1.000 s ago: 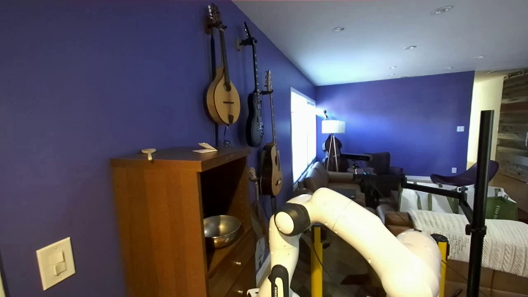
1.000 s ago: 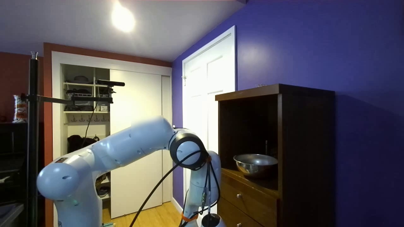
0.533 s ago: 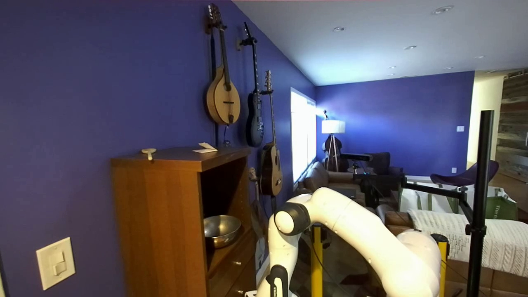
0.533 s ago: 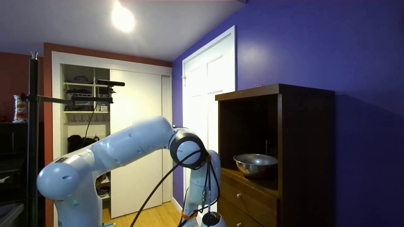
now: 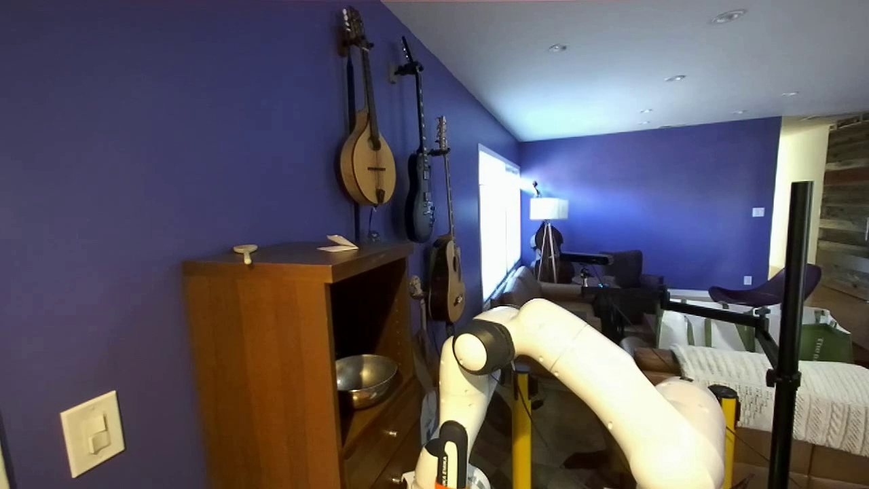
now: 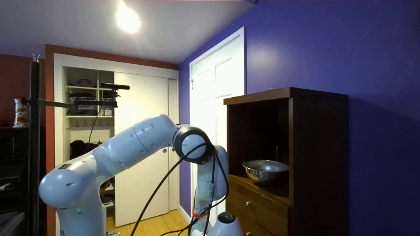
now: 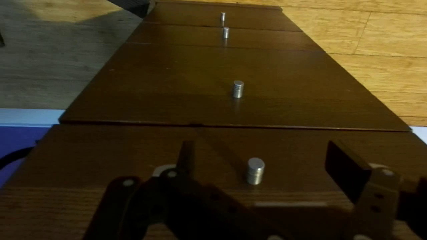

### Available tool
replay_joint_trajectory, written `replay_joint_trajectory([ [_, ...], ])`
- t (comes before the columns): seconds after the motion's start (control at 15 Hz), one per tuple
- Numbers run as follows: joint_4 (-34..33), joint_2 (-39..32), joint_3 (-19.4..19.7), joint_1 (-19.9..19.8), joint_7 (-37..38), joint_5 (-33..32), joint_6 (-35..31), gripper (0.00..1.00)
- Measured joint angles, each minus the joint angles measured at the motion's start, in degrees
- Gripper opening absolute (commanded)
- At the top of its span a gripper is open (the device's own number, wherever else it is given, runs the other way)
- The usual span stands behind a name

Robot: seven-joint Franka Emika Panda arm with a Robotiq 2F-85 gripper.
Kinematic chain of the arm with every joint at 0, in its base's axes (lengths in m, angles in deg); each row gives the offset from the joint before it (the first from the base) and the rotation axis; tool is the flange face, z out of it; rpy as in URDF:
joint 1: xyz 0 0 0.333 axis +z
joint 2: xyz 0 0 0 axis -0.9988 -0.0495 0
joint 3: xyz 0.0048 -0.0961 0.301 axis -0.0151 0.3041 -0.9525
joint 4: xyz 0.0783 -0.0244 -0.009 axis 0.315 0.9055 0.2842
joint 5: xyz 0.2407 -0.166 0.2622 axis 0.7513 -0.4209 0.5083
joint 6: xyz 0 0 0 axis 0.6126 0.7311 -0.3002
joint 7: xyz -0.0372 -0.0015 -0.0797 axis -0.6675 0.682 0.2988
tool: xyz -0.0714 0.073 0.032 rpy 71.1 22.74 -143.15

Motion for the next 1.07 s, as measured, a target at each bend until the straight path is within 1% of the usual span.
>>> replay_joint_trajectory([
  [0.33, 4.6, 7.4, 3.2, 2.0, 0.0, 3.5, 9.6, 1.0],
  [0.6, 11.9, 15.2, 4.5, 2.6, 0.0, 4.4, 15.4, 1.0],
  [0.87, 21.7, 24.7, 3.6, 1.3, -0.3, 4.4, 15.4, 1.0],
  [1.07, 29.5, 33.1, 2.3, -0.3, -0.8, 4.4, 13.5, 1.0],
])
